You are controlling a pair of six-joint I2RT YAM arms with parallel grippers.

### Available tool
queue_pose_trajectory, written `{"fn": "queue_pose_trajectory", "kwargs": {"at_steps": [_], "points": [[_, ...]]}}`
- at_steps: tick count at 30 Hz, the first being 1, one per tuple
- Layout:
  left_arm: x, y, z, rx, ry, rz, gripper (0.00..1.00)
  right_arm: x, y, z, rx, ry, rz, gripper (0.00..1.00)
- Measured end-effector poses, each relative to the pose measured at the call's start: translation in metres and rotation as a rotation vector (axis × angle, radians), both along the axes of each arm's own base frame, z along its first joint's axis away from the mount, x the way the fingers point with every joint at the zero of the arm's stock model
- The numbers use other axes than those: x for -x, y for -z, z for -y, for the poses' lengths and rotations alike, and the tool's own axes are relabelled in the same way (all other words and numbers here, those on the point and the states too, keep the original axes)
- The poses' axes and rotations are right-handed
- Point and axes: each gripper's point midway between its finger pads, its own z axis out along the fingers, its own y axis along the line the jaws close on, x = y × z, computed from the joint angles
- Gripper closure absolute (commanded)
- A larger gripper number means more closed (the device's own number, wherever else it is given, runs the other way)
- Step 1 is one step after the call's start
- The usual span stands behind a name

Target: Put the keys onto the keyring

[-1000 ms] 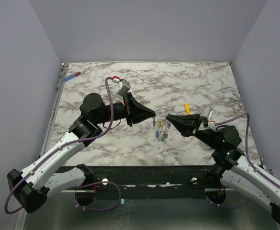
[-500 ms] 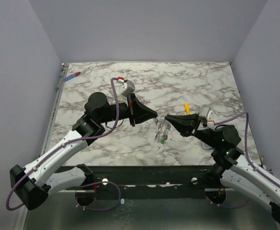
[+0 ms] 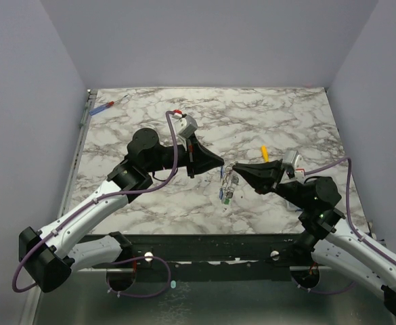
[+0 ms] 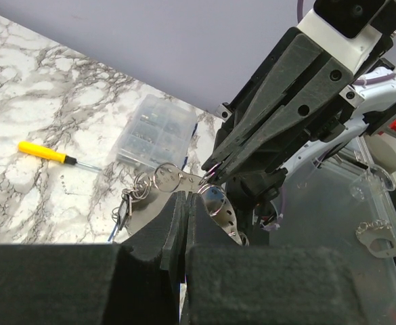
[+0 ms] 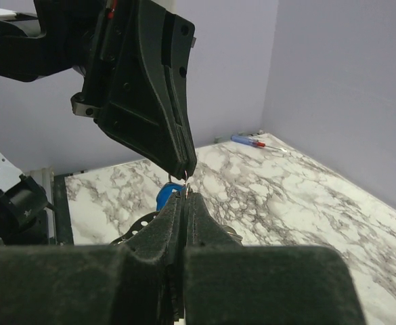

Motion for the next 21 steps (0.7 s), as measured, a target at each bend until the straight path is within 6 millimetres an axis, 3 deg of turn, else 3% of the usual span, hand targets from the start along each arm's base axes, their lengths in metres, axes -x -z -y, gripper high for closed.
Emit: {"fn": "queue_pose_trajectory", "kwargs": {"at_steps": [21], "points": [[0.003,-0.0032,0.0039,0.015,0.016,0.001,1.0,-0.0027,-0.0008,-0.0036,-0.013,-0.006,-0.009,0.99]]}}
